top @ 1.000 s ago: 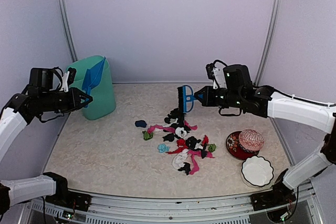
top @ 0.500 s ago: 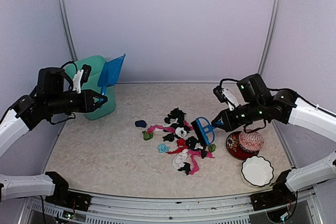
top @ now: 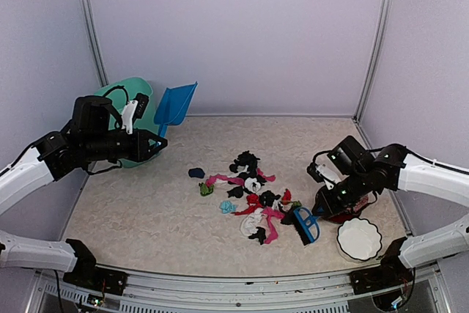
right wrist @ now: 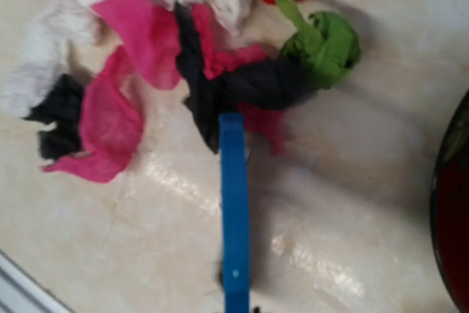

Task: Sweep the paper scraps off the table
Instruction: Sweep the paper scraps at the center of the board.

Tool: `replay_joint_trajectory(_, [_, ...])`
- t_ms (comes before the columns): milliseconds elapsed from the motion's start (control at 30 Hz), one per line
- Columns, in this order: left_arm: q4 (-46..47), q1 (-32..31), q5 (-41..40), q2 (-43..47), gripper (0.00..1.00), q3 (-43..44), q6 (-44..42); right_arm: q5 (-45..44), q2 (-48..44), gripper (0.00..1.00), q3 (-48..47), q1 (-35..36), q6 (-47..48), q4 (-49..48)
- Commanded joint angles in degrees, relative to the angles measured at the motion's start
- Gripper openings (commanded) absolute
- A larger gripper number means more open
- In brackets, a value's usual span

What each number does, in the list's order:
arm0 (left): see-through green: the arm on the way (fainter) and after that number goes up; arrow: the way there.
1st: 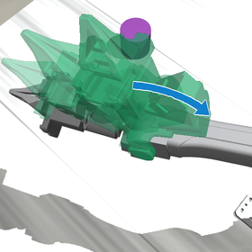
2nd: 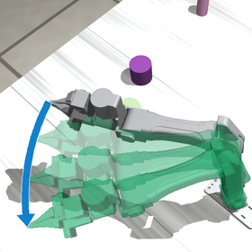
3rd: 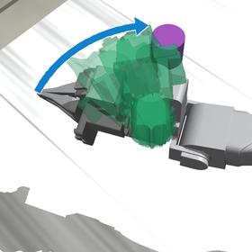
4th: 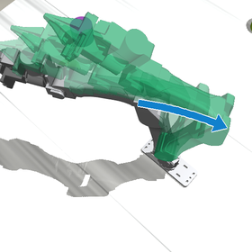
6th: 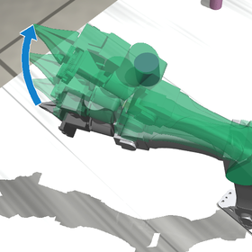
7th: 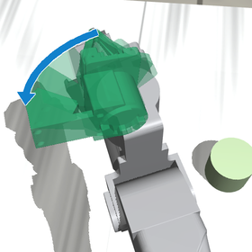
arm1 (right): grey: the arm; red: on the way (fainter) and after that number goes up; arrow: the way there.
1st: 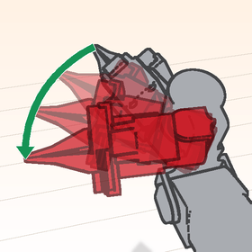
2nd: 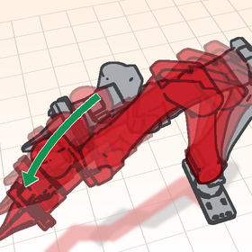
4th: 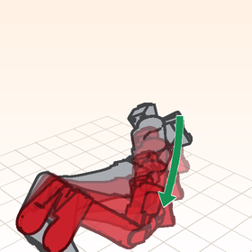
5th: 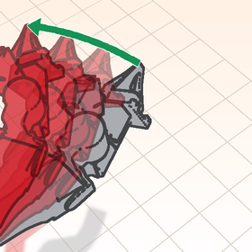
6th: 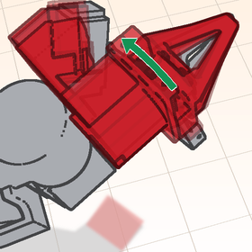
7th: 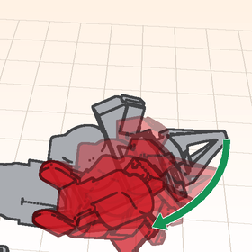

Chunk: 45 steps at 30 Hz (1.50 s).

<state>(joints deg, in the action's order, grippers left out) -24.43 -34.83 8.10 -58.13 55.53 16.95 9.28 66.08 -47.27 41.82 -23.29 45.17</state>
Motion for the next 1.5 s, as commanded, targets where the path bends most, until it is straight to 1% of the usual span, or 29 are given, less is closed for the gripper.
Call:
replay_joint_trajectory(0, [2.14,-0.24,-1.32,0.25,0.0,-0.65,-1.55,-1.49,3.5,0.0,1.45,-0.25,-2.62,-7.87])
replay_joint_trajectory(67, [2.27,-0.24,-1.61,0.62,0.0,-1.14,-1.59,-1.97,5.54,0.0,1.68,-0.25,-4.21,-12.63])
replay_joint_trajectory(200, [3.08,-0.22,-2.15,1.34,0.0,-2.84,-1.76,-4.45,9.66,0.0,-0.48,-0.25,-5.19,-18.24])
replay_joint_trajectory(400, [2.54,0.02,-1.94,1.04,0.0,-4.13,-1.46,-6.9,15.42,0.0,-6.2,-0.33,-5.51,-24.71])
replay_joint_trajectory(467, [2.53,0.02,-1.94,1.1,0.0,-4.53,-1.28,-7.36,17.08,0.0,-8.72,-0.33,-5.15,-25.51])
replay_joint_trajectory(567, [2.13,0.04,-2.54,1.0,0.0,-4.85,-1.32,-8.34,19.16,0.0,-12.93,-0.34,-3.67,-24.33])
replay_joint_trajectory(667, [1.97,0.22,-3.16,0.88,0.0,-5.19,-1.01,-9.15,19.78,0.0,-16.85,-0.34,-1.05,-20.32])
replay_joint_trajectory(900, [0.82,0.55,-3.84,-1.47,0.0,-5.09,-0.36,-9.54,17.37,0.0,-24.32,-0.26,3.82,-9.06])
replay_joint_trajectory(1000, [0.48,0.55,-4.48,-2.19,0.0,-5.0,-0.01,-7.16,15.66,0.0,-26.9,-0.25,4.97,-7.67])
replay_joint_trajectory(1133, [-0.05,0.34,-5.68,-2.63,0.0,-4.75,0.28,-1.47,15.59,0.0,-29.55,0.0,5.06,-10.11])
replay_joint_trajectory(1267, [-0.82,-0.5,-8.07,-2.62,0.0,-4.66,0.81,3.66,18.9,0.0,-31.43,1.15,3.21,-15.13])
replay_joint_trajectory(1467, [-1.96,-2.61,-12.07,-1.66,0.0,-4.72,1.67,5.34,26.95,0.0,-33.11,3.96,-1.94,-24.92])
